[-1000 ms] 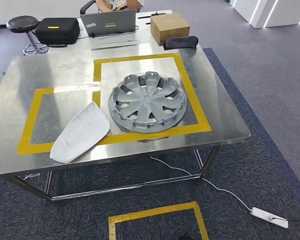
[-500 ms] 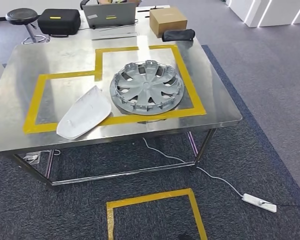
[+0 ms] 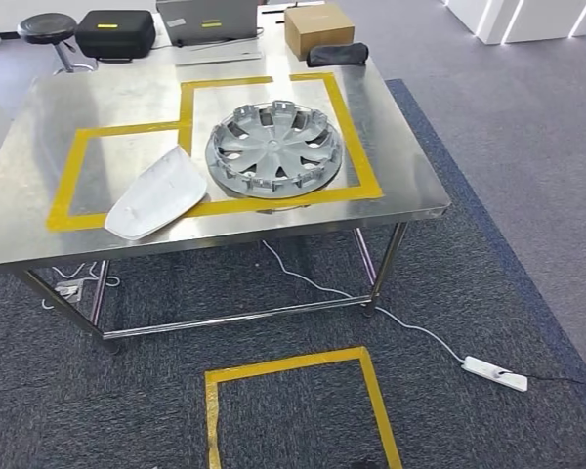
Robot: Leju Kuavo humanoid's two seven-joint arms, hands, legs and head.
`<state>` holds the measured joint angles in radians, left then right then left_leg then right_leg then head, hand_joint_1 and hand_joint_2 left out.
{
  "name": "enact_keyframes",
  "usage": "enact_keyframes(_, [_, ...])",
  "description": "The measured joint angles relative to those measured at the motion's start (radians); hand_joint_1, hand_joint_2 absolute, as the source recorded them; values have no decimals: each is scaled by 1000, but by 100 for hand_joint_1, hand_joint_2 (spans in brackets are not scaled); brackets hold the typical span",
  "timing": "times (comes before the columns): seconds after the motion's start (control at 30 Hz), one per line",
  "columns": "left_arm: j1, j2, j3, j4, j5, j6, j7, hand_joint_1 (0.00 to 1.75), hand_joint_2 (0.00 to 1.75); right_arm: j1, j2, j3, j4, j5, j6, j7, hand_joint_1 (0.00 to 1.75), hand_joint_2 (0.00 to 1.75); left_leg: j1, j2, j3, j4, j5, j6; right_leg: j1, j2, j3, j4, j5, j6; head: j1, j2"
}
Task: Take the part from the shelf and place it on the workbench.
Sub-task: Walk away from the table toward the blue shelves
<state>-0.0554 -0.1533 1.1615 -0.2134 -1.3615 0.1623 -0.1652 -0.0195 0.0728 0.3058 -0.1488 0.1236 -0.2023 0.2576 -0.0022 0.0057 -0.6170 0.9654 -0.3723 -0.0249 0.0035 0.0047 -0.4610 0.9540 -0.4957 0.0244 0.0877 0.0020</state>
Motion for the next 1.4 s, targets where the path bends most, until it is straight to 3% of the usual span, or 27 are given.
enact_keyframes(0.07, [3,-2,-2,1,0,2,-1,0,0,2,0,0,0,-1,0,-6,0,0,2,-2,-25,72,-88,-11,-3,-3,-21,-1,23,-14,-4,0])
enact_keyframes(0.13, [3,-3,-4,2,0,2,-3,0,0,4,0,-1,0,-6,0,-23,0,0,3,-2,-56,201,-186,-18,-3,-3,-49,1,46,-19,-5,0])
enact_keyframes(0.17, [3,-3,-5,2,0,2,-4,0,0,4,0,-2,0,-9,0,-32,0,0,3,-2,-61,252,-205,-20,-3,-4,-66,3,58,-19,-5,0])
enact_keyframes(0.23, [3,-3,-6,2,0,2,-4,0,0,5,0,-4,0,-15,1,-42,0,0,3,-2,-31,267,-174,-19,-3,-4,-99,10,78,-16,-5,0])
enact_keyframes(0.3, [2,-4,-7,2,0,2,-6,0,0,5,0,-6,0,-18,1,-46,0,0,3,-3,56,167,-125,-13,-3,-3,-126,17,93,-11,-5,0])
enact_keyframes(0.37, [-1,-4,-10,2,0,2,-12,0,0,5,0,-7,0,-20,0,-50,0,0,1,-4,147,34,-121,-4,1,-4,-147,25,110,-4,-4,0])
enact_keyframes(0.43, [-4,-4,-12,2,0,2,-17,0,0,5,0,-9,0,-23,0,-51,0,0,-2,-5,177,-29,-130,6,3,-5,-164,26,132,5,-3,0])
enact_keyframes(0.5, [-2,-6,-12,3,0,2,-19,0,0,8,-1,-10,0,-24,0,-52,0,0,1,-1,163,-35,-120,20,3,-5,-178,30,133,16,-3,0])
enact_keyframes(0.57, [1,-8,-12,5,0,2,-19,0,0,13,-2,-10,0,-25,0,-53,0,0,5,3,148,-37,-102,34,2,-3,-201,93,67,27,1,0])
enact_keyframes(0.63, [2,-6,-12,5,0,2,-19,0,0,16,-2,-11,0,-26,0,-54,0,0,4,4,128,-35,-85,40,-1,-3,-237,231,-28,33,6,0])
enact_keyframes(0.67, [2,-6,-12,5,0,2,-19,0,0,17,-2,-12,0,-27,0,-55,0,0,4,4,116,-33,-76,40,-1,-3,-248,293,-55,36,6,0])
enact_keyframes(0.7, [2,-6,-12,5,0,2,-19,0,0,17,-2,-13,0,-27,0,-56,0,0,4,4,105,-30,-69,39,-2,-3,-245,327,-60,37,6,0])
enact_keyframes(0.73, [2,-6,-12,5,0,2,-19,0,0,16,-2,-14,0,-28,0,-56,0,0,4,5,94,-27,-62,38,-4,-4,-223,323,-45,38,6,0])
enact_keyframes(0.8, [1,-7,-12,5,0,2,-19,0,0,14,-2,-15,0,-29,0,-56,0,0,5,4,74,-19,-49,31,-7,-4,-128,210,1,38,6,0])
enact_keyframes(0.87, [1,-7,-12,5,-1,2,-19,0,0,9,-3,-16,0,-39,5,-58,0,0,4,3,56,-7,-38,21,-8,-2,-33,73,10,35,8,0])
enact_keyframes(0.9, [1,-6,-13,5,-2,2,-20,0,0,7,-3,-19,0,-48,13,-61,0,0,2,3,50,-3,-33,16,-8,0,-15,37,4,31,9,0])
enact_keyframes(1.0, [-1,-5,-13,5,-6,-8,-18,0,0,6,-3,-36,0,-75,48,-68,0,0,4,5,37,4,-28,-1,-6,6,-31,24,8,6,9,0])
enact_keyframes(1.07, [0,-6,-13,5,-7,-18,-16,0,0,8,-3,-46,0,-85,64,-69,0,0,6,3,15,56,-85,-11,-7,9,-46,23,24,-11,7,0])
enact_keyframes(1.13, [0,-6,-13,5,-8,-21,-15,0,0,8,-3,-54,0,-90,71,-71,0,0,6,1,-28,177,-176,-16,-6,17,-67,24,45,-19,5,0])
enact_keyframes(1.17, [0,-6,-13,5,-8,-21,-15,0,0,8,-3,-57,0,-91,73,-72,0,0,6,1,-47,238,-205,-16,-5,23,-78,25,55,-20,5,0])
enact_keyframes(1.2, [0,-6,-13,5,-8,-21,-15,0,0,9,-3,-59,0,-91,74,-72,0,0,5,1,-53,275,-212,-15,-4,31,-91,26,65,-20,5,0])
enact_keyframes(1.23, [0,-5,-13,5,-8,-22,-15,0,0,10,-3,-61,0,-91,74,-73,0,0,5,-1,-43,279,-200,-12,-3,40,-103,26,74,-19,6,0])
enact_keyframes(1.27, [0,-5,-13,5,-8,-22,-15,0,0,11,-3,-63,0,-91,74,-73,0,0,5,-6,-13,243,-175,-7,-3,49,-114,27,83,-17,6,0])
enact_keyframes(1.33, [0,-5,-13,5,-9,-22,-14,0,0,10,-3,-65,-1,-92,74,-73,0,0,4,-42,83,105,-131,6,-1,71,-131,28,100,-12,6,0])
enact_keyframes(1.4, [-1,-5,-13,5,-9,-22,-10,0,0,7,-3,-66,-1,-92,73,-73,0,0,5,-75,146,3,-121,14,1,92,-145,30,116,-4,6,0])
